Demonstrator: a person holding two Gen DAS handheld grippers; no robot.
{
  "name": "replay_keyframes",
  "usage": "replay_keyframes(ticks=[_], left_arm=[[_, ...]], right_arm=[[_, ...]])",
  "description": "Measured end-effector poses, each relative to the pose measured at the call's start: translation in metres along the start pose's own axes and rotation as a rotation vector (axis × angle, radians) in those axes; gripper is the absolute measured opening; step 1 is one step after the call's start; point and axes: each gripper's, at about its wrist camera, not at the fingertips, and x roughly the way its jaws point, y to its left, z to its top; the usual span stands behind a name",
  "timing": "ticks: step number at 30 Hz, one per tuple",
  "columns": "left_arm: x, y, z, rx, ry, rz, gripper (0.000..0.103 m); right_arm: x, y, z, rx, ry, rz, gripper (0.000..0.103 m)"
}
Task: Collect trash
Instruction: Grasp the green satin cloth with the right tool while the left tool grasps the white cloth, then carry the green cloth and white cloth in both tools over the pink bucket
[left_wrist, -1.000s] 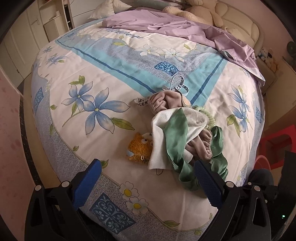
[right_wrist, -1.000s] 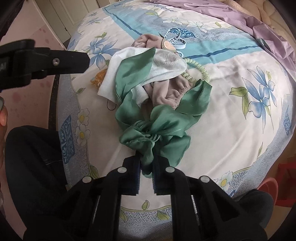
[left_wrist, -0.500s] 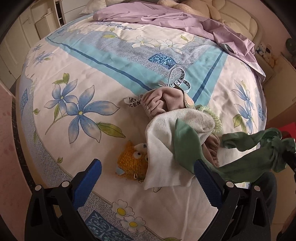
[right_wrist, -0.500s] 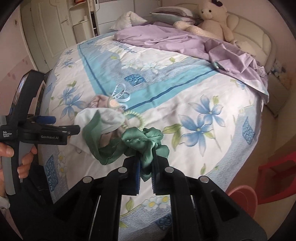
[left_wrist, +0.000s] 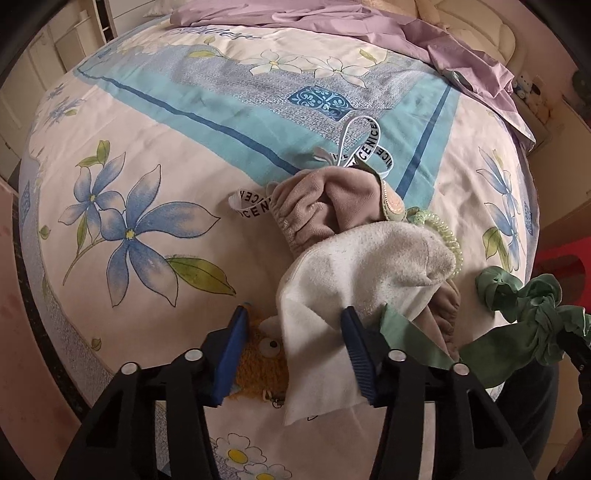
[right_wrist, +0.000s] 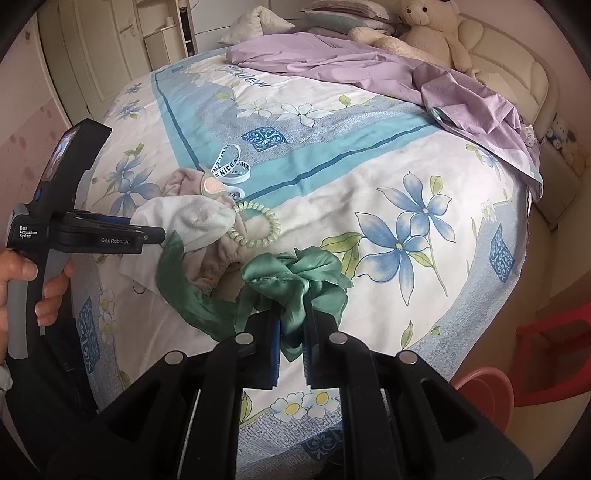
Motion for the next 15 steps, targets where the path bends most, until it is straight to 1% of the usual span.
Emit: replay_keyframes(ticks=[1, 2, 3, 4, 5, 8, 15], left_arm=[[-0.001, -0.001, 0.000, 0.002, -0.003, -0.004, 0.037], [-0.003, -0.003, 0.001, 0.013, -0.010, 0.000, 0.026], [-0.004, -0.005, 0.001, 0.023, -0.016, 0.008, 0.019], [-0.007, -0.005, 0.001, 0.025, -0.022, 0.005, 0.018], [-0.010, -0.005, 0.002, 0.021, -0.025, -0.006, 0.013], [-0.020, -0.007, 0.001, 0.016, -0.033, -0.033, 0.011], [-0.062, -0.020, 0.001, 0.038, -0.088, -0.031, 0.011]], right_arm=[[0.001, -0.001, 0.000, 0.001, 0.002, 0.002, 0.009], [0.002, -0.001, 0.000, 0.003, 0.004, 0.006, 0.009], [0.002, -0.001, -0.001, 0.006, 0.005, 0.009, 0.009], [0.002, -0.001, -0.001, 0.007, 0.005, 0.011, 0.009], [0.002, 0.000, -0.001, 0.007, 0.004, 0.014, 0.009], [0.000, 0.000, -0.002, 0.007, 0.001, 0.023, 0.009], [-0.019, 0.002, -0.001, 0.009, -0.032, 0.050, 0.009]])
